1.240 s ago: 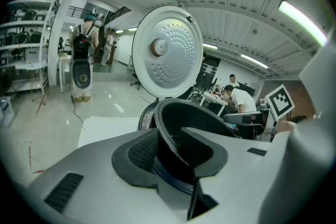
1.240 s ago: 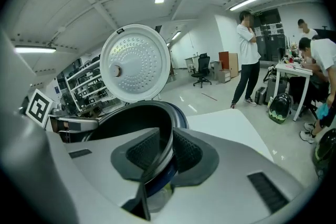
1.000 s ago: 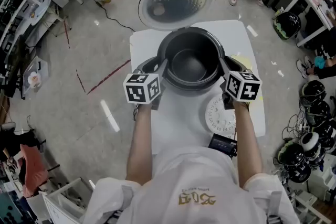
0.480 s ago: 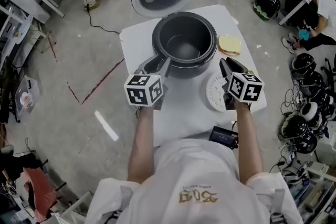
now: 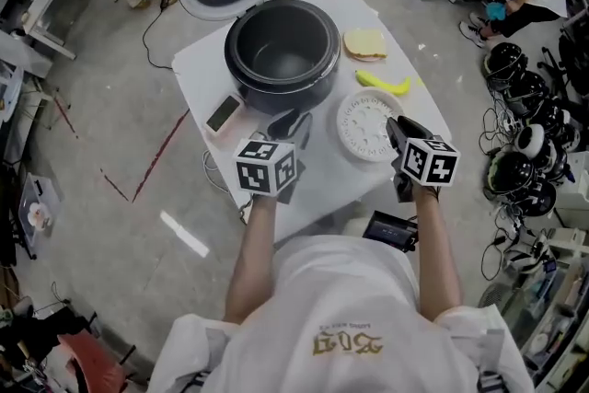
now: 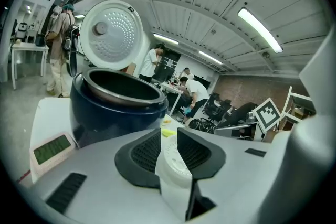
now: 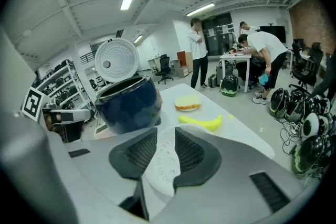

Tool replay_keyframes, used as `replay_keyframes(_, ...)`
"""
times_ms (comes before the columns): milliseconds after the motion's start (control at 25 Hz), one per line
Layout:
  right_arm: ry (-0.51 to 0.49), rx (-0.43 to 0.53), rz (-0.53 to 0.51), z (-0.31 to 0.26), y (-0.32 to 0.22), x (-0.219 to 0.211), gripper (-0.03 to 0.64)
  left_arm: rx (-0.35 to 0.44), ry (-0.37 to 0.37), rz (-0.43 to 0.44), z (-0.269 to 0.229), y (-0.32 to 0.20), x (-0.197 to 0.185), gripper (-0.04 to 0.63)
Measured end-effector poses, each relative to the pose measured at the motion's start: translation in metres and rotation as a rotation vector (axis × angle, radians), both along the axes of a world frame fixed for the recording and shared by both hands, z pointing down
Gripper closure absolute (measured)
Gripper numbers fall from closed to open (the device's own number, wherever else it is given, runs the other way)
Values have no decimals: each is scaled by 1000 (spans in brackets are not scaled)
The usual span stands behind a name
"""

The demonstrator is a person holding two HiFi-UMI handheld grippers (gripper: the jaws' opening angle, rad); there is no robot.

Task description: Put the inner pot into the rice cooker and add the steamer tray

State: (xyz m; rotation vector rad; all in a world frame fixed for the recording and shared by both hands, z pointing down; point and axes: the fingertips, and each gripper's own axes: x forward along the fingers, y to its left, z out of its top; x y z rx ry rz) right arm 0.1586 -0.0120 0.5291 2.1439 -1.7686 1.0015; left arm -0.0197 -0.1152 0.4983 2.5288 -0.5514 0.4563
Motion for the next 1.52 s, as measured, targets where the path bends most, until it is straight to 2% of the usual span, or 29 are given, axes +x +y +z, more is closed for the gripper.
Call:
replay_keyframes(200,-38,-20,9,23,27,28,495,-46,-29,-16,27,25,24,487)
replay_keyframes(360,-64,-49,-22,45,32,46,491,-95,-60,-62,51,31,40,487)
replay_keyframes(680,-109,-133,-87,95,38,95,479,-261,-156,-96,117,51,77,410)
replay_keyframes(960,-174,-183,-158,131,39,111,472,-327,-224,-170,156,51,91,393)
replay_keyframes(1200,-276,-188,-194,149,36,111,465,-375,-221,-231,167,56,93,380)
replay_keyframes(1520,-321,-166,-210,150,29,111,471,-432,-191,-300,182,58,96,391)
